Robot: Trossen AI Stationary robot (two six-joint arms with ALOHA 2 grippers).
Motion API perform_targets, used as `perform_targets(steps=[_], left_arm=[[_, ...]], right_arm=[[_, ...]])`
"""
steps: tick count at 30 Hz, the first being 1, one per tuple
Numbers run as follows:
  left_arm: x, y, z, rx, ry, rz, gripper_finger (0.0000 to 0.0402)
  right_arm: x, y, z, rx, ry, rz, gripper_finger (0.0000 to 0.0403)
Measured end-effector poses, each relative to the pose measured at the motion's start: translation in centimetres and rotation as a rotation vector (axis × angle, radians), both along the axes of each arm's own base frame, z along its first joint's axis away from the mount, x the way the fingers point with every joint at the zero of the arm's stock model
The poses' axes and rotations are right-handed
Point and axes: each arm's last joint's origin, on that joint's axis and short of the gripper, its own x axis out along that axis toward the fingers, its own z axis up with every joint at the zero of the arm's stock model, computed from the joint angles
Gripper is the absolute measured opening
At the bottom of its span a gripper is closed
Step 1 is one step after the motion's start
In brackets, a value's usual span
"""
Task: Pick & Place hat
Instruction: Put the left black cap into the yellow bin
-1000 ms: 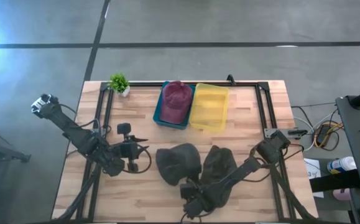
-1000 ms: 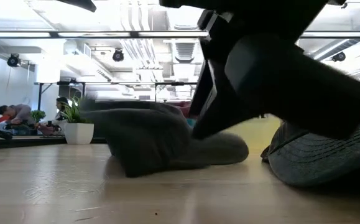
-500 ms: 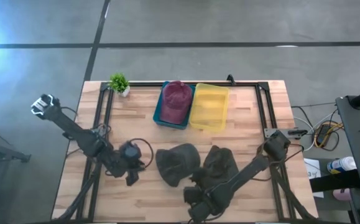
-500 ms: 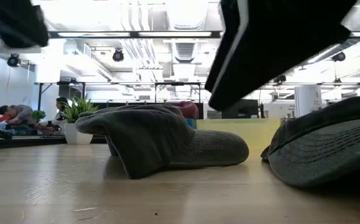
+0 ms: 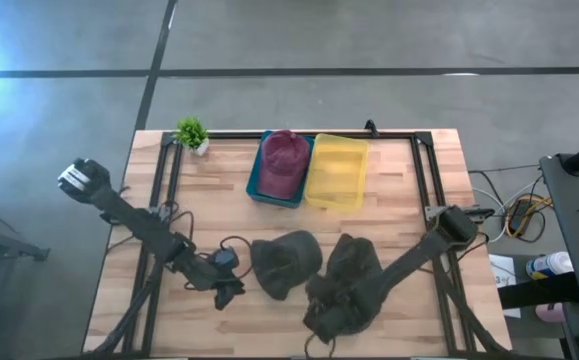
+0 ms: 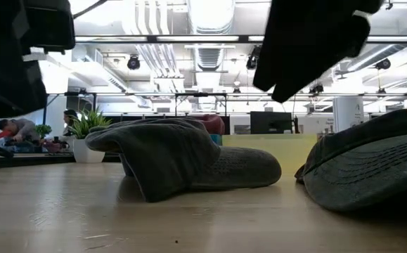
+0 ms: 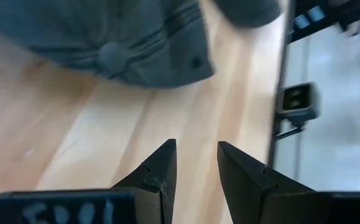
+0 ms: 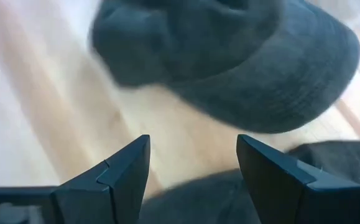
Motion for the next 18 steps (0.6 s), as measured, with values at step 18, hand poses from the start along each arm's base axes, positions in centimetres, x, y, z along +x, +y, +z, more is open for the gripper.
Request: perform_targets(steps=[18], left_arm=[[0.1, 5.7, -4.1, -0.093, -0.159, 0.174, 0.011]], right_arm=[[1.4, -5.6, -1.9, 0.264, -0.063, -0.135, 0.0233]])
